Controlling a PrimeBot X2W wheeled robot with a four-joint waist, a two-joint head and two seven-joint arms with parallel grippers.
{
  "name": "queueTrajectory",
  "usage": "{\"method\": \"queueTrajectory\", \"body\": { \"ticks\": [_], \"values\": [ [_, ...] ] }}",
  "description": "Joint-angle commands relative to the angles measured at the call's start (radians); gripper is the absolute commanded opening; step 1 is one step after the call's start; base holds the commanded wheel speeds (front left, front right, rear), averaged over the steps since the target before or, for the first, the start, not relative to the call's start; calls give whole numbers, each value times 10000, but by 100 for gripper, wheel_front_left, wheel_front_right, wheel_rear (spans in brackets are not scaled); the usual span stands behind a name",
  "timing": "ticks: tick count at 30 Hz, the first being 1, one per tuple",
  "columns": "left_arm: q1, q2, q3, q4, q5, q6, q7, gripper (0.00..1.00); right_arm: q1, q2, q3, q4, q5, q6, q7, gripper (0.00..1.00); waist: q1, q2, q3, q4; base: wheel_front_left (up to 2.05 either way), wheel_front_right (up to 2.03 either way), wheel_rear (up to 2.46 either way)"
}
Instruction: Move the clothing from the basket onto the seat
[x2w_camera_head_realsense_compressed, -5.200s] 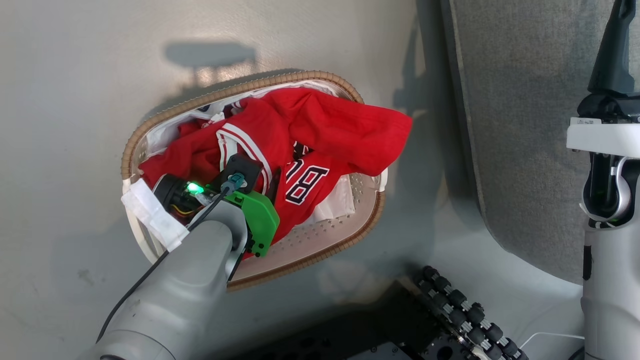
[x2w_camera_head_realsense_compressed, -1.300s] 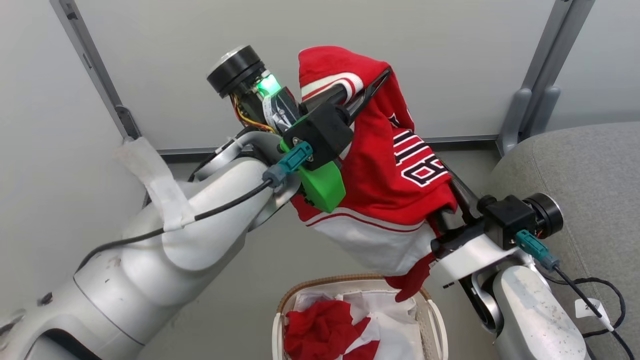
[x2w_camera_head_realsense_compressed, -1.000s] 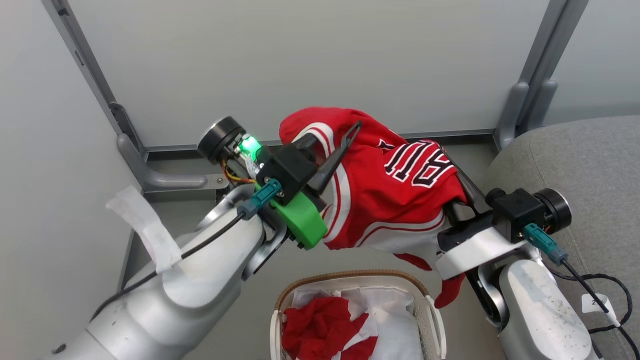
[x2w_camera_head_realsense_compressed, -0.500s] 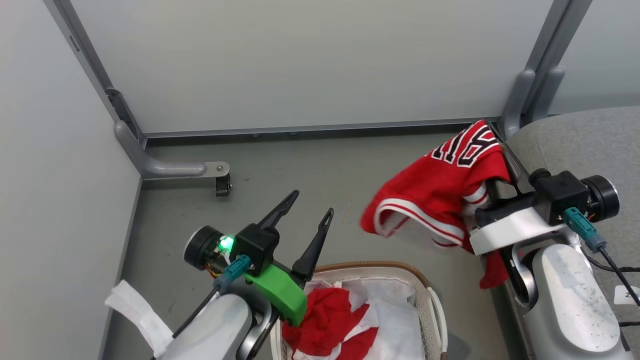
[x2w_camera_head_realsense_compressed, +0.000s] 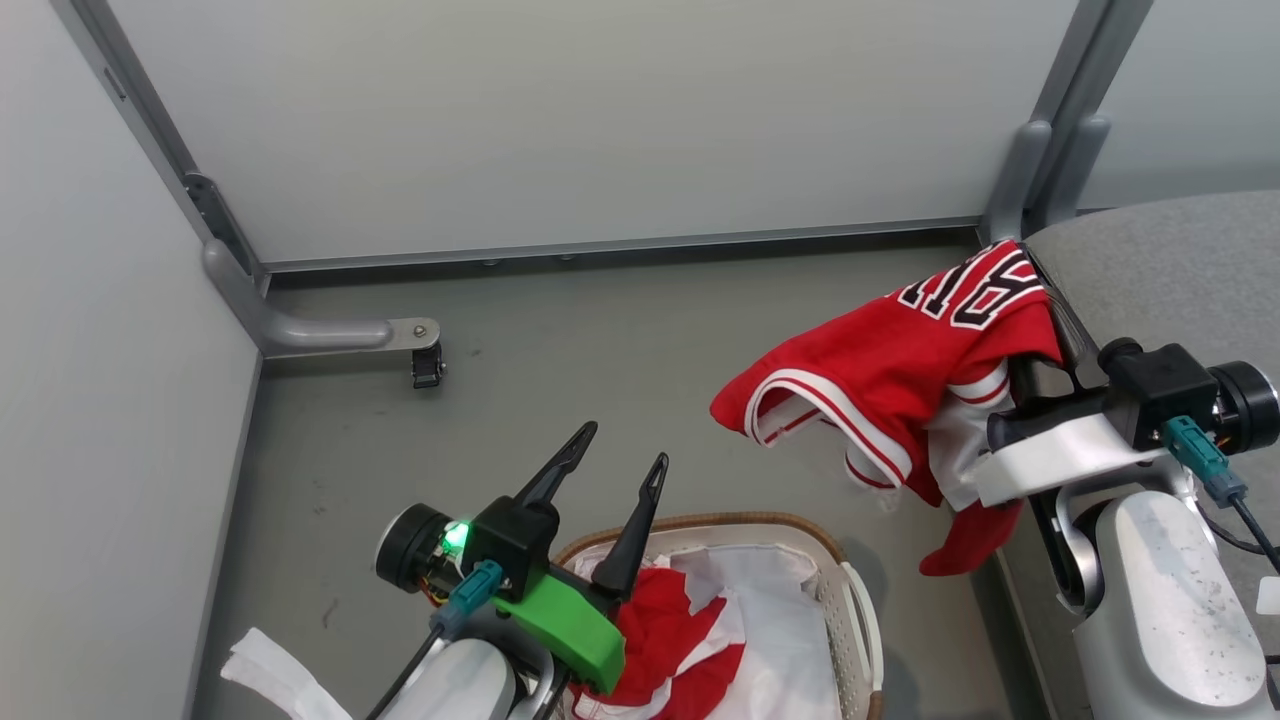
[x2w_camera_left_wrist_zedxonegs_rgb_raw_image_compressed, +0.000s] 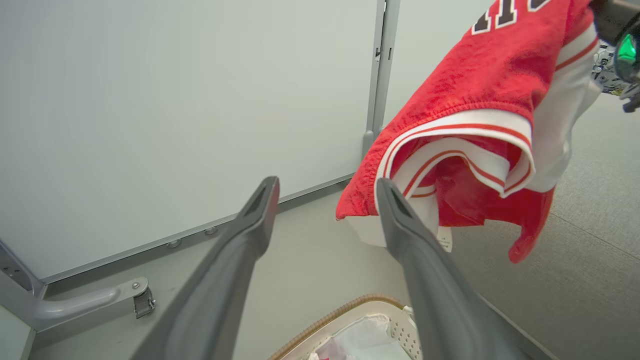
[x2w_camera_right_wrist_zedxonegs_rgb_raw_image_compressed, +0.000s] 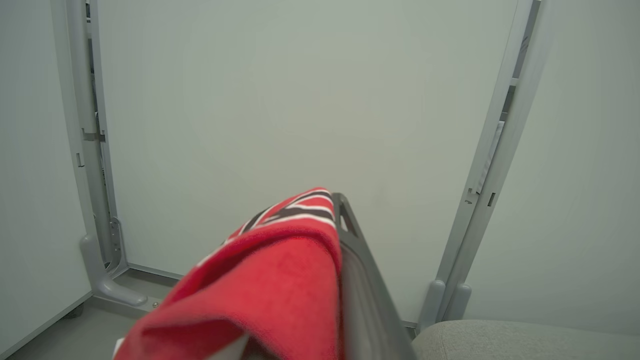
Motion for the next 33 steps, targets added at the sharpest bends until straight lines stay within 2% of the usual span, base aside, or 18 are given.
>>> {"method": "queueTrajectory", "body": {
  "ticks": [1, 5, 6, 13, 14, 19, 26, 33],
  "values": [
    [182, -73, 99, -63, 139, -83, -34, 100, -73, -41, -55, -24, 7, -10, -53, 0, 0, 91, 173, -221, 0, 0, 0],
    [208, -228, 318, -173, 468, -174, -34, 100, -299, -44, -111, -116, 30, -10, -53, 0, 0, 91, 576, -871, 0, 0, 0],
    [155, -270, 394, -192, 615, -236, -34, 100, -372, -44, -146, -149, 53, -10, -53, 0, 0, 91, 796, -1314, 0, 0, 0],
    [-257, -313, 548, -162, 1055, -343, -34, 100, -571, -34, -373, -249, 174, -10, -53, 0, 0, 91, 1531, -3114, 0, 0, 0],
    [-346, -279, 558, -147, 1155, -353, -34, 100, -539, -30, -434, -253, 227, -10, -53, 0, 0, 91, 1705, -3613, 0, 0, 0],
    [-656, -139, 418, -102, 1296, -396, -35, 100, -418, -23, -666, -182, 415, -10, -53, 0, 0, 91, 2057, -4617, 0, 0, 0],
    [-969, 27, 127, -111, 1323, -419, -33, 100, -370, -24, -817, -111, 580, -10, -53, 0, 0, 91, 2431, -5155, 0, 0, 0],
    [-1296, 252, -292, -179, 1243, -422, -35, 100, -1020, -34, -1226, 95, 146, -10, -53, 0, 0, 91, 2929, -4745, 0, 0, 0]
  ]
}}
